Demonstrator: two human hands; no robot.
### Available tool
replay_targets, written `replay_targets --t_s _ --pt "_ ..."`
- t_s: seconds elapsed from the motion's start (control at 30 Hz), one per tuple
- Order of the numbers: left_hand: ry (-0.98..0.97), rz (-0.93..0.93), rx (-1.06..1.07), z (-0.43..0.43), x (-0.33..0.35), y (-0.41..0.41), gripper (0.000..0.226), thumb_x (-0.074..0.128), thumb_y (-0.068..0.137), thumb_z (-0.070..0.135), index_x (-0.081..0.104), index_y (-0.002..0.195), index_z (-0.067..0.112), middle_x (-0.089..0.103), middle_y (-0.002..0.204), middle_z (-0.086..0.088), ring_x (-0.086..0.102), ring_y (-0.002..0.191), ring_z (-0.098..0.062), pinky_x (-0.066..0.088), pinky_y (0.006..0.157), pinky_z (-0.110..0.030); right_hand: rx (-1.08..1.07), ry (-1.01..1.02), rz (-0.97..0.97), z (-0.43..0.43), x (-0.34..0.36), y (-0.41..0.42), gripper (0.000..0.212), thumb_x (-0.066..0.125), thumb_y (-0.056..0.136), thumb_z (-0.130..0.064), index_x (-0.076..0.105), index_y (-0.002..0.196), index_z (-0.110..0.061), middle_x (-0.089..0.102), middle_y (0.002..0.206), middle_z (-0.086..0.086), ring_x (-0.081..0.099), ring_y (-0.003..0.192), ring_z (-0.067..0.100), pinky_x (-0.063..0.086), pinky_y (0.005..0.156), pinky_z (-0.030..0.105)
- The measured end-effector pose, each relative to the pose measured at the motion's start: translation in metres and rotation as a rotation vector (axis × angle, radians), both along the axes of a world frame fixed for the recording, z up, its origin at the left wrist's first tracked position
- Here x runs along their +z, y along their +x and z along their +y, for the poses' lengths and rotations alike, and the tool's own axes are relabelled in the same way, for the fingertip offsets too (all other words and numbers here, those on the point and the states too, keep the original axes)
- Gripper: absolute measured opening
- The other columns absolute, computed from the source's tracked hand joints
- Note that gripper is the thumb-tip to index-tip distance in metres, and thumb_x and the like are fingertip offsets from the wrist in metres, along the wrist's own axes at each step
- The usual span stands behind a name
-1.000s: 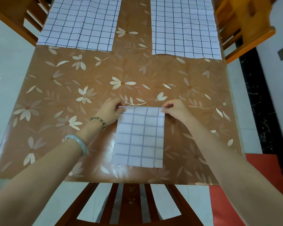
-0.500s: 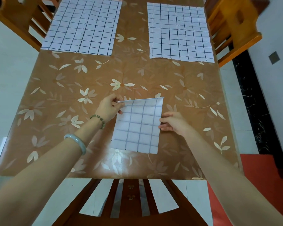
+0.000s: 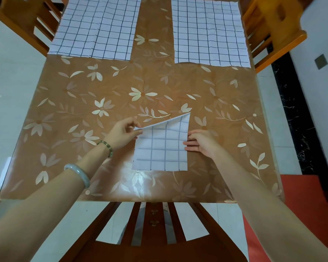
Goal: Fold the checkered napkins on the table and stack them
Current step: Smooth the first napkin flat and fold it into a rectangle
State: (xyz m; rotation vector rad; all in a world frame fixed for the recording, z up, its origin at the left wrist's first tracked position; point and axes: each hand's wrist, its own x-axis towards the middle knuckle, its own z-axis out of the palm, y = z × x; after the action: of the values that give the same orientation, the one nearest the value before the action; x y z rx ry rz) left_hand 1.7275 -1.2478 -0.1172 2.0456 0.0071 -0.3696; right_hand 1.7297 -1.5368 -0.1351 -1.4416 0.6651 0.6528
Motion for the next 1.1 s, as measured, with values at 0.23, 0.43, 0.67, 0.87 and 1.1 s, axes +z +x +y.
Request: replay_targets --t_s 0.23,0.43,0.67,0.87,1.1 --pt "0.021 0.005 -0.052 0.007 -0.004 -0.014 0.019 0.069 0.084 0.009 0.062 0.077 0.024 0.062 0.083 -0.013 0.045 0.066 -0.011 0.039 0.068 -0.019 0.019 -0.040 -0.120 0.002 0.000 0.000 0.023 0.052 0.086 0.010 0.065 0.102 -0.003 0.065 0.109 0.020 0.067 0.099 0.027 0.057 0.082 0.036" --pt "0.051 0.006 -0.094 0.007 -0.008 -0.013 0.021 0.072 0.082 0.011 0.065 0.077 0.030 0.064 0.093 -0.025 0.047 0.071 -0.017 0.044 0.073 -0.029 -0.084 -0.053 -0.122 0.005 0.001 0.002 0.027 0.041 0.089 0.009 0.065 0.092 -0.002 0.058 0.108 0.021 0.064 0.090 0.025 0.057 0.081 0.035" --pt "0.126 0.053 -0.104 0.010 -0.016 -0.023 0.022 0.076 0.076 0.019 0.065 0.081 0.037 0.064 0.087 -0.019 0.047 0.063 -0.018 0.046 0.072 -0.031 0.028 -0.116 0.063 0.004 0.023 -0.011 0.044 0.062 0.087 -0.046 0.058 0.100 -0.005 0.062 0.086 0.014 0.066 0.082 0.032 0.058 0.078 0.046" --pt "0.096 0.081 -0.091 0.004 -0.019 -0.036 0.027 0.078 0.074 0.017 0.066 0.077 0.040 0.067 0.090 -0.019 0.057 0.072 -0.031 0.050 0.079 -0.039 0.085 -0.017 0.127 -0.002 0.018 -0.027 0.026 0.070 0.083 -0.009 0.061 0.106 0.000 0.062 0.106 0.021 0.069 0.088 0.032 0.058 0.080 0.040" --pt "0.140 0.066 -0.124 0.002 -0.027 -0.056 0.041 0.072 0.074 -0.001 0.066 0.064 0.039 0.072 0.089 -0.002 0.065 0.080 -0.011 0.052 0.081 -0.029 0.129 -0.209 0.081 -0.004 0.004 -0.042 0.021 0.067 0.083 0.000 0.064 0.100 0.011 0.061 0.114 0.027 0.064 0.103 0.031 0.059 0.072 0.029"
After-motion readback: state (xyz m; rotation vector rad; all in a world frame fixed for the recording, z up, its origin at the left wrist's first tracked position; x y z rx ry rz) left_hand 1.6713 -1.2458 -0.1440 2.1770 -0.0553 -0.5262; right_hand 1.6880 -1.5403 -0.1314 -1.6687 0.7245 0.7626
